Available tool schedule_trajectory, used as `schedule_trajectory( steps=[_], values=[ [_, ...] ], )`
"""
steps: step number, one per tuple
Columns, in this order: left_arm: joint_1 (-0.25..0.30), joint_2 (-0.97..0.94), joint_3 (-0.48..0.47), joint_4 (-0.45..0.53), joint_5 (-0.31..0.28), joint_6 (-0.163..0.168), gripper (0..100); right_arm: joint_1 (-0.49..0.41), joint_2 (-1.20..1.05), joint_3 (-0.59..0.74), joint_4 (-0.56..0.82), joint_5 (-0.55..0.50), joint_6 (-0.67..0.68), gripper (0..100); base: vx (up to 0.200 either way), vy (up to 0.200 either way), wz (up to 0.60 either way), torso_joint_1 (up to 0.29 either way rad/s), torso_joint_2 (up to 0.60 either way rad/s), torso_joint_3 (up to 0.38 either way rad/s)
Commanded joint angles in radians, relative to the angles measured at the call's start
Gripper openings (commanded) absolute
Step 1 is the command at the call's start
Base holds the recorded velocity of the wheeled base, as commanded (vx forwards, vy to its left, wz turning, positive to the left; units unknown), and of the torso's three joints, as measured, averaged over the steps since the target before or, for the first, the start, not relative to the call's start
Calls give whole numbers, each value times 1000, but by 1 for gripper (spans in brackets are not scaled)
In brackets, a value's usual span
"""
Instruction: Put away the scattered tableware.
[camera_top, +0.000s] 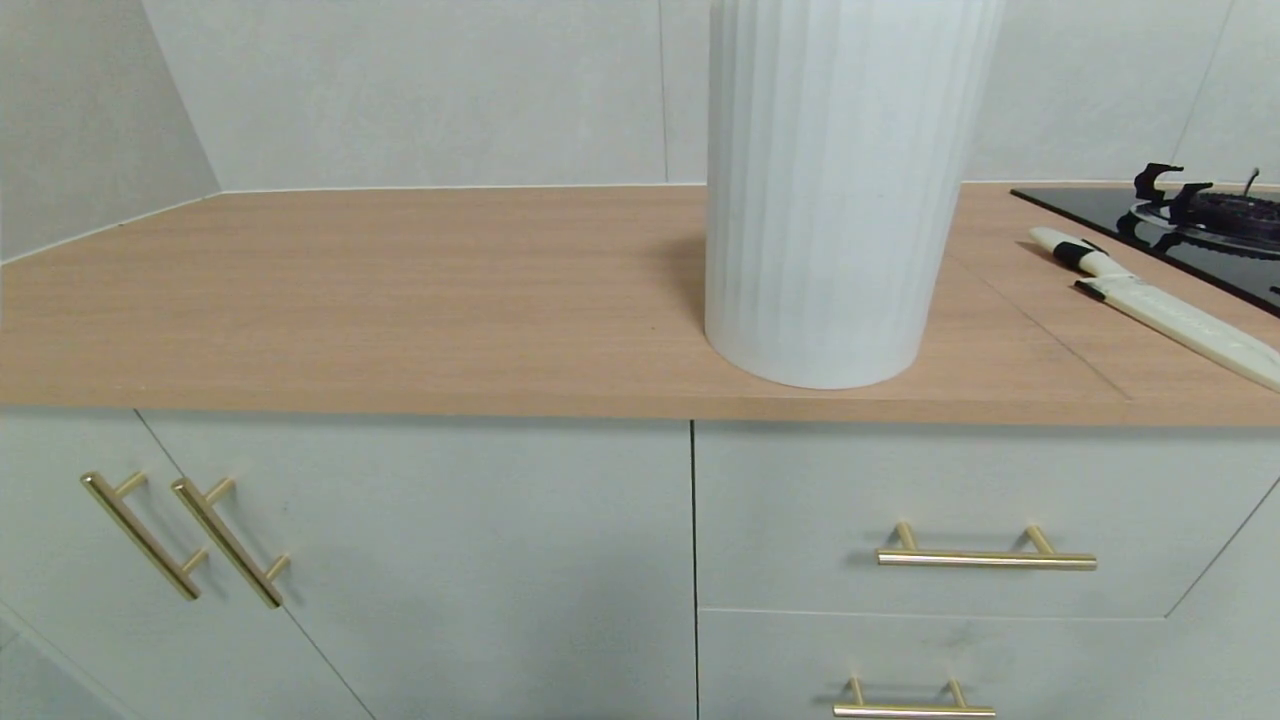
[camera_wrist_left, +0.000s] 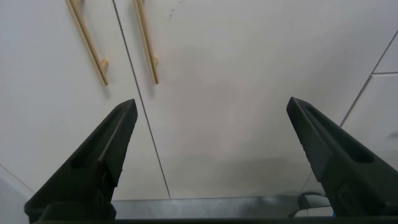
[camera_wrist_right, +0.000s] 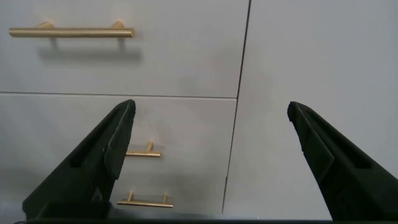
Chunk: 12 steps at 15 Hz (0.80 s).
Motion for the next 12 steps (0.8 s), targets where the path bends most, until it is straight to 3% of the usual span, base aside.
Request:
schedule_trajectory(
  steps=[1, 3, 12],
  values=[
    [0, 0, 0, 0, 0, 0, 100, 1, 1, 0, 0, 1, 0, 100, 0, 0, -600, -2, -2, 2],
    [0, 0, 0, 0, 0, 0, 100, 1, 3, 0, 0, 1, 0, 100, 0, 0, -600, 2, 2, 2],
    [0, 0, 0, 0, 0, 0, 100, 1, 1, -2, 0, 1, 2, 100, 0, 0, 0, 0, 0, 0]
  ],
)
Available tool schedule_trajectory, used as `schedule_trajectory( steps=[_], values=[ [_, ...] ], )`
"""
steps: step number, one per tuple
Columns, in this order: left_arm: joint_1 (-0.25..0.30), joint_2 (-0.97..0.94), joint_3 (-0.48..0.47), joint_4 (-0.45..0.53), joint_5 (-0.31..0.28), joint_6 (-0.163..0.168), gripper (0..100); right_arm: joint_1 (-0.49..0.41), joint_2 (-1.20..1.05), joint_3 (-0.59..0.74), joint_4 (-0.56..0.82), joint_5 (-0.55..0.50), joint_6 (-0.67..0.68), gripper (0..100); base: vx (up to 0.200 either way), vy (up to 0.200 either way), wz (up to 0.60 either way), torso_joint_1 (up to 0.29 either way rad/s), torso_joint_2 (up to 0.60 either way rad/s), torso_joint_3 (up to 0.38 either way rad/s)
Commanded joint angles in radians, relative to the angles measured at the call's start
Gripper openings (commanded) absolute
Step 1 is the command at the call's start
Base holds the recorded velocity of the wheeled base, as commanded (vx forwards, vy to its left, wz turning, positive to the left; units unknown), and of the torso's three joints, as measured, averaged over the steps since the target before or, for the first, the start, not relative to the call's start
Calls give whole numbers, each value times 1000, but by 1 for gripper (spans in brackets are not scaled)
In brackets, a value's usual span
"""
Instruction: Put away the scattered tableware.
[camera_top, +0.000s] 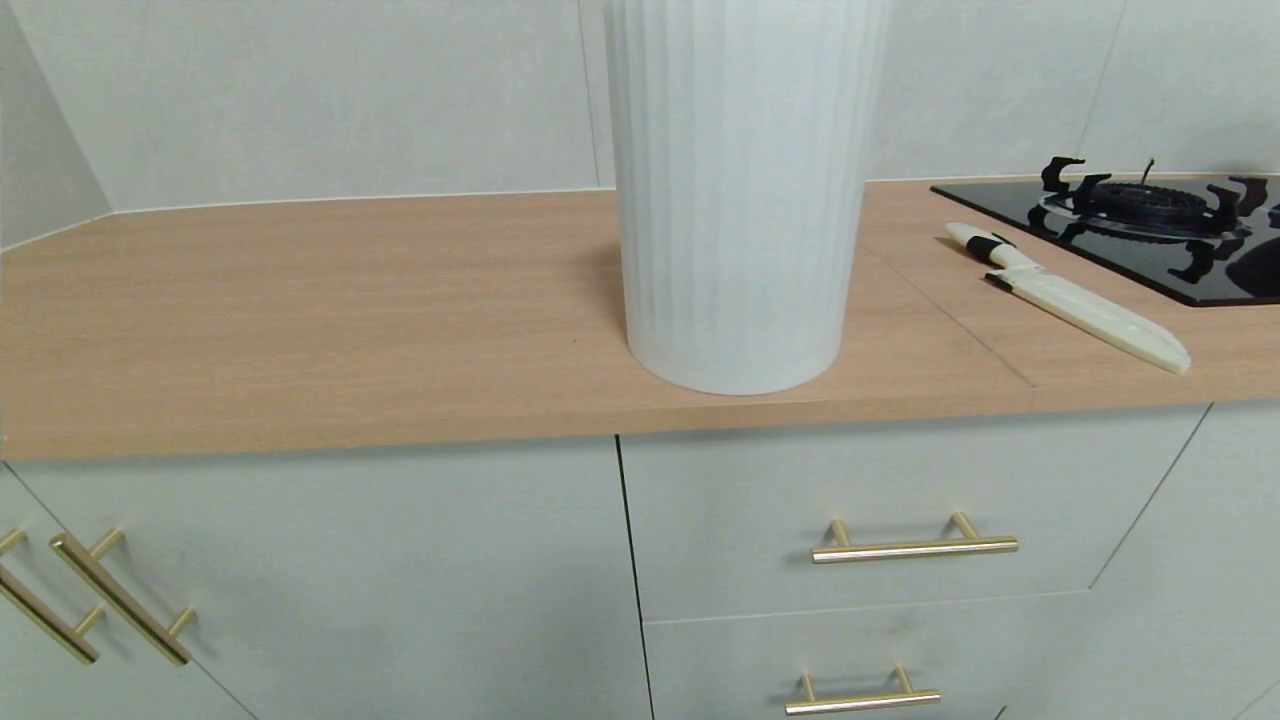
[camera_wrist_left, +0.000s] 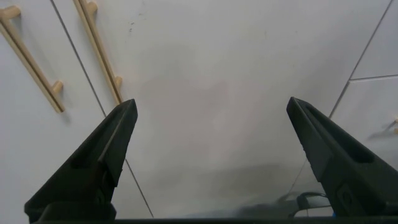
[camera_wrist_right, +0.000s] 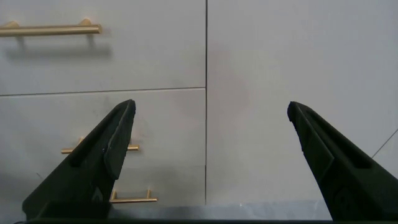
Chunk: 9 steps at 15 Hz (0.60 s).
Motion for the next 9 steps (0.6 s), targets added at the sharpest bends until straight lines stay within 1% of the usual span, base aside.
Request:
schedule_trajectory(
  steps=[1, 9],
  values=[
    [0, 0, 0, 0, 0, 0, 100, 0, 1, 0, -1, 1, 1, 100, 0, 0, 0, 0, 0, 0],
    [0, 0, 0, 0, 0, 0, 100, 0, 1, 0, -1, 1, -1, 100, 0, 0, 0, 0, 0, 0]
  ],
)
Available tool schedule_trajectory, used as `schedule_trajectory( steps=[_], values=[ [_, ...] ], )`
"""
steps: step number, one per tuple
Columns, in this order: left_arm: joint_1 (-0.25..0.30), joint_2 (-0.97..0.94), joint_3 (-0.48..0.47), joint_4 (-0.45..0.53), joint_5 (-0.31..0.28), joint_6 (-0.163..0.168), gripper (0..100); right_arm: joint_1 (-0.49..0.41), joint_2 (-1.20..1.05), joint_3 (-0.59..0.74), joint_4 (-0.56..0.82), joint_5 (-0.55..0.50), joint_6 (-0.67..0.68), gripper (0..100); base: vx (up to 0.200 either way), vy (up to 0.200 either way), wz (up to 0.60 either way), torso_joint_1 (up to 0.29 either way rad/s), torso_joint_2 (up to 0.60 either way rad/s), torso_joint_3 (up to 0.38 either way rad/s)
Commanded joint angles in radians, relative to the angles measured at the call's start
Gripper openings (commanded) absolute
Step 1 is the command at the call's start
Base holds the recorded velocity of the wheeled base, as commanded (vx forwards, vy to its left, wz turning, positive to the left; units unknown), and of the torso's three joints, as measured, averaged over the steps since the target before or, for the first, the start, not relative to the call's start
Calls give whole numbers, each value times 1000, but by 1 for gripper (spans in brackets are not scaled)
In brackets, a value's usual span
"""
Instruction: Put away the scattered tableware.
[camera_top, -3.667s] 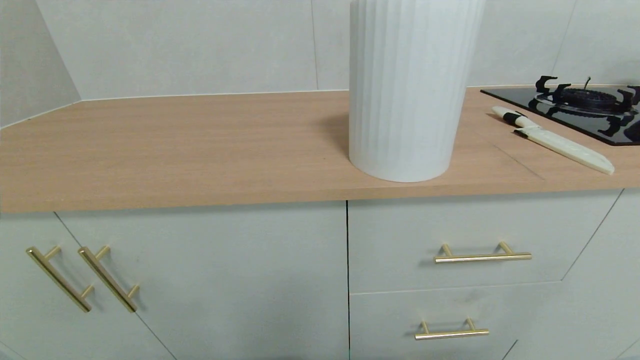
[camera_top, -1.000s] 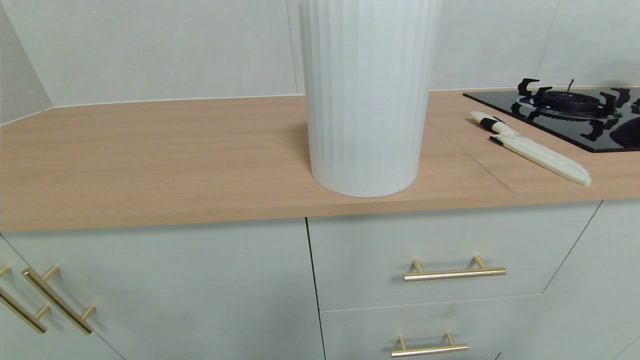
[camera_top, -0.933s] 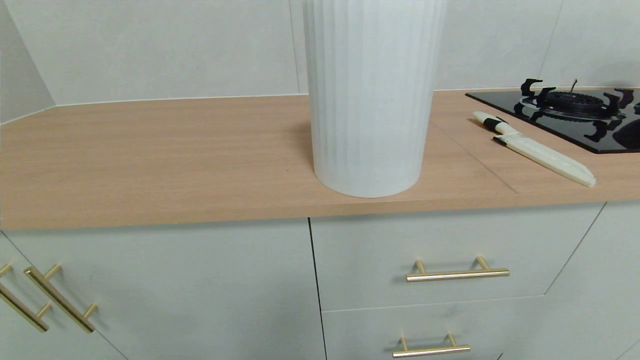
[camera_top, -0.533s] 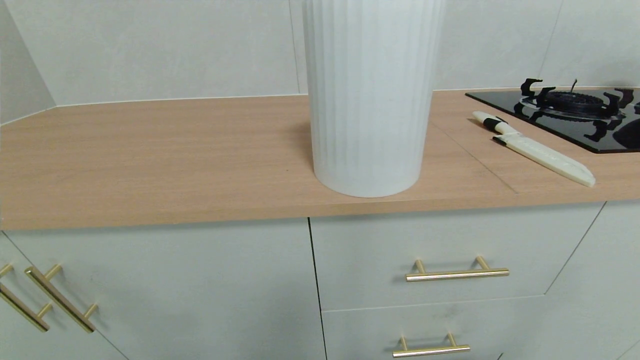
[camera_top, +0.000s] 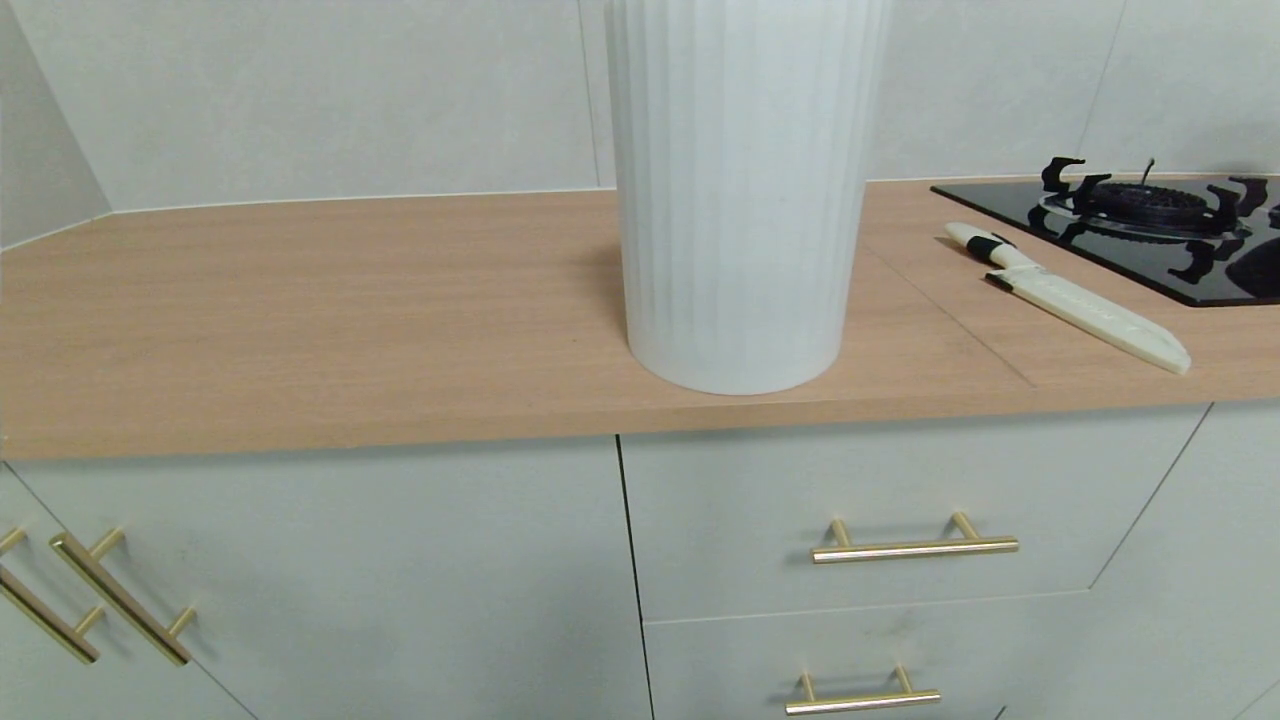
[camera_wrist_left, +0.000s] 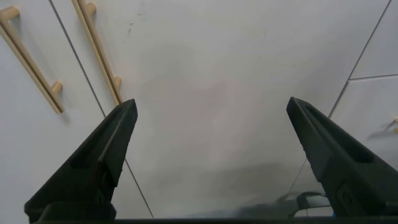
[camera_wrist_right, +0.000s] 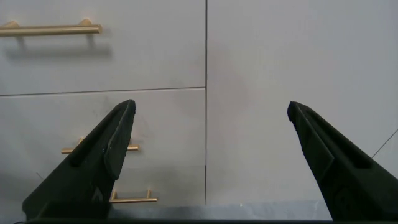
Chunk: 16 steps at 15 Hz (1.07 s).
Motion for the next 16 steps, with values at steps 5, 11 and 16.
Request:
schedule_trajectory(
  steps=[5, 11, 16],
  values=[
    [0, 0, 0, 0, 0, 0, 100, 0, 1, 0, 0, 0, 0, 100, 0, 0, 0, 0, 0, 0],
    [0, 0, 0, 0, 0, 0, 100, 0, 1, 0, 0, 0, 0, 100, 0, -100, 0, 1, 3, 0],
    [0, 0, 0, 0, 0, 0, 100, 0, 1, 0, 0, 0, 0, 100, 0, 0, 0, 0, 0, 0]
  ],
)
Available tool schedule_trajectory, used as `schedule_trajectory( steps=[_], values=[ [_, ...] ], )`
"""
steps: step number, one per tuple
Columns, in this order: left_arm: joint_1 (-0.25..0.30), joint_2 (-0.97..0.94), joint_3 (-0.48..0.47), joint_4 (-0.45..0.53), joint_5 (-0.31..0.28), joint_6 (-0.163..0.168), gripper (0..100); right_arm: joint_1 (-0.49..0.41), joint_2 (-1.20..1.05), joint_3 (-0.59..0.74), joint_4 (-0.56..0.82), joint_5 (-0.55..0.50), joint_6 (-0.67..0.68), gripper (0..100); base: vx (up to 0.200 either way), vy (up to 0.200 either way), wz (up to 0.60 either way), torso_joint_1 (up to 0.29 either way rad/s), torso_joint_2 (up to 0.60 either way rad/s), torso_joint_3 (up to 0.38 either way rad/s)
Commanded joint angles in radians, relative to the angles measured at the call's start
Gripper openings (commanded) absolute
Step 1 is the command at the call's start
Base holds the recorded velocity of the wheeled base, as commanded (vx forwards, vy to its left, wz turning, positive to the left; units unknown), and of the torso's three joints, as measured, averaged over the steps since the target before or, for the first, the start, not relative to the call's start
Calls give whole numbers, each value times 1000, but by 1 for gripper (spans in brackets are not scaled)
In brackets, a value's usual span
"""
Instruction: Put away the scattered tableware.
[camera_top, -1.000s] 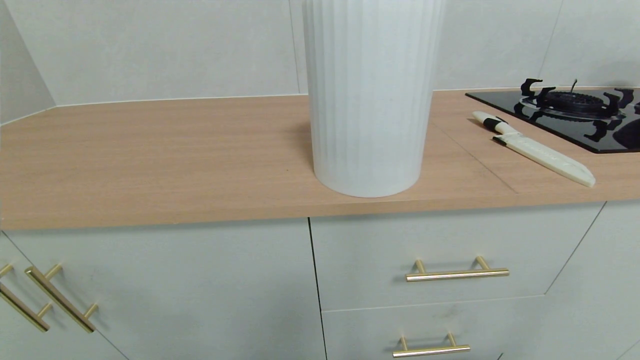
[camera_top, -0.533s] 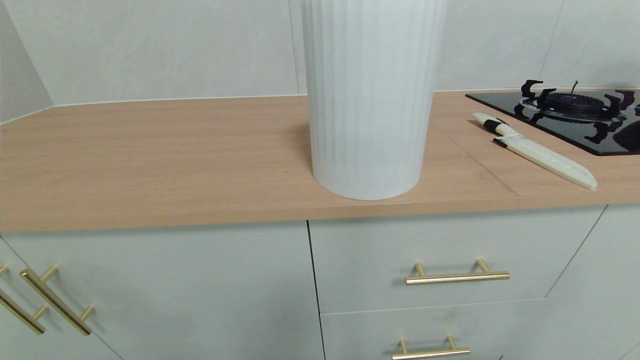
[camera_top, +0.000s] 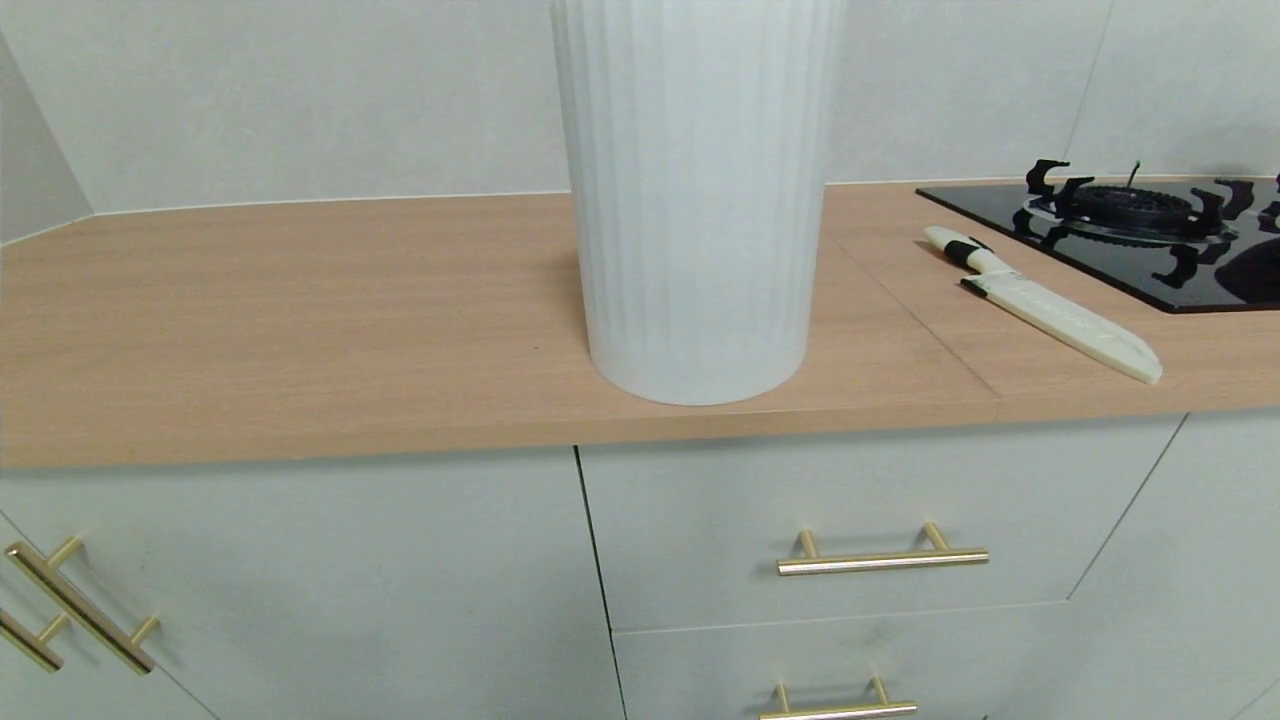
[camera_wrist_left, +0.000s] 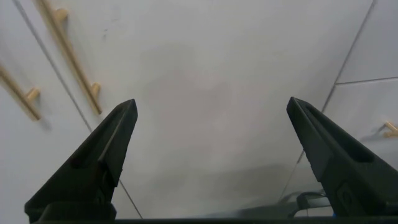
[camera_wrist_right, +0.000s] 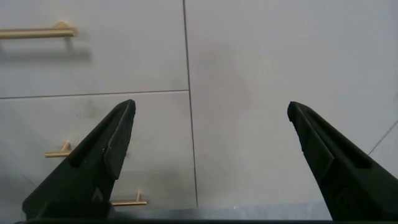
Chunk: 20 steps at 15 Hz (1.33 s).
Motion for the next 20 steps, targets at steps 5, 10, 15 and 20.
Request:
schedule_trajectory(
  steps=[5, 10, 15, 20],
  values=[
    [0, 0, 0, -1, 0, 0, 100, 1, 1, 0, 0, 0, 0, 100, 0, 0, 0, 0, 0, 0],
    [0, 0, 0, -1, 0, 0, 100, 1, 1, 0, 0, 0, 0, 100, 0, 0, 0, 51, -167, -167],
    [0, 0, 0, -1, 0, 0, 100, 1, 1, 0, 0, 0, 0, 100, 0, 0, 0, 143, -488, -300],
    [0, 0, 0, -1, 0, 0, 100, 1, 1, 0, 0, 0, 0, 100, 0, 0, 0, 170, -471, -292]
  ],
)
